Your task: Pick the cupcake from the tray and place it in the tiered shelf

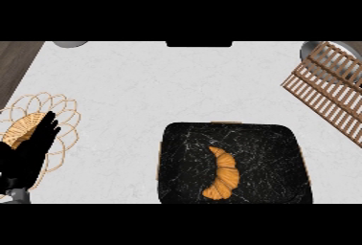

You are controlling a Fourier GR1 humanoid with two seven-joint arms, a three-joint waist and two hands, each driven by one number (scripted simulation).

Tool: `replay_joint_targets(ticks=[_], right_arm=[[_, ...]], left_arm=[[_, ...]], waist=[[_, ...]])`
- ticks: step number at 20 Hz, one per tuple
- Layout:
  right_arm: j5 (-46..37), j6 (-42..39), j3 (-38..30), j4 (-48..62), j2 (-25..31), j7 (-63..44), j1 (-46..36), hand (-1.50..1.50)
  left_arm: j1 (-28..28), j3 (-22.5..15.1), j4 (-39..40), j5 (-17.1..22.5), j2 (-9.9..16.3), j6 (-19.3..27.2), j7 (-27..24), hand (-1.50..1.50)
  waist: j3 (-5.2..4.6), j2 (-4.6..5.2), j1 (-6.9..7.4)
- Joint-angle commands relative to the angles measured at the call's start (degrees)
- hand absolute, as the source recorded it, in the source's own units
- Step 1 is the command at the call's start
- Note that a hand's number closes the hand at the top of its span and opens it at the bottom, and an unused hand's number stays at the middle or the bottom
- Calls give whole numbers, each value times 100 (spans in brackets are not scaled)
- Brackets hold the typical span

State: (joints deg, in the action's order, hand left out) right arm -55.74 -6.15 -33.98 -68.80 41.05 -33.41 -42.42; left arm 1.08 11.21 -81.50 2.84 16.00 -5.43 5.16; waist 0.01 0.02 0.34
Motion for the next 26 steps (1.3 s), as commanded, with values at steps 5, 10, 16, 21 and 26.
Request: replay_joint_targets(ticks=[5, 10, 16, 21, 26], right_arm=[[962, 224, -670, -170, -135, -131, -85, -150], [1702, -7, -1106, -945, -145, -350, 13, -150], [2558, -725, -1822, -2516, 211, -953, 309, -150], [3134, -1793, -2853, -3259, 1040, -1947, 657, -150], [3975, -3075, -4151, -3167, 1889, -2286, 1080, -150]], left_arm=[[177, -102, -47, -171, -229, 125, -127, 0], [-116, -38, -129, -135, -78, 96, 226, 0], [23, 215, 21, 64, 33, -81, 29, 0], [344, 114, -252, -5, -149, 19, 39, 0], [303, 439, -134, 121, 187, -86, 167, 0]], waist=[[-1, -7, -17], [-1, -19, -72], [-6, -51, -165], [-5, -98, -275], [1, -132, -421]])
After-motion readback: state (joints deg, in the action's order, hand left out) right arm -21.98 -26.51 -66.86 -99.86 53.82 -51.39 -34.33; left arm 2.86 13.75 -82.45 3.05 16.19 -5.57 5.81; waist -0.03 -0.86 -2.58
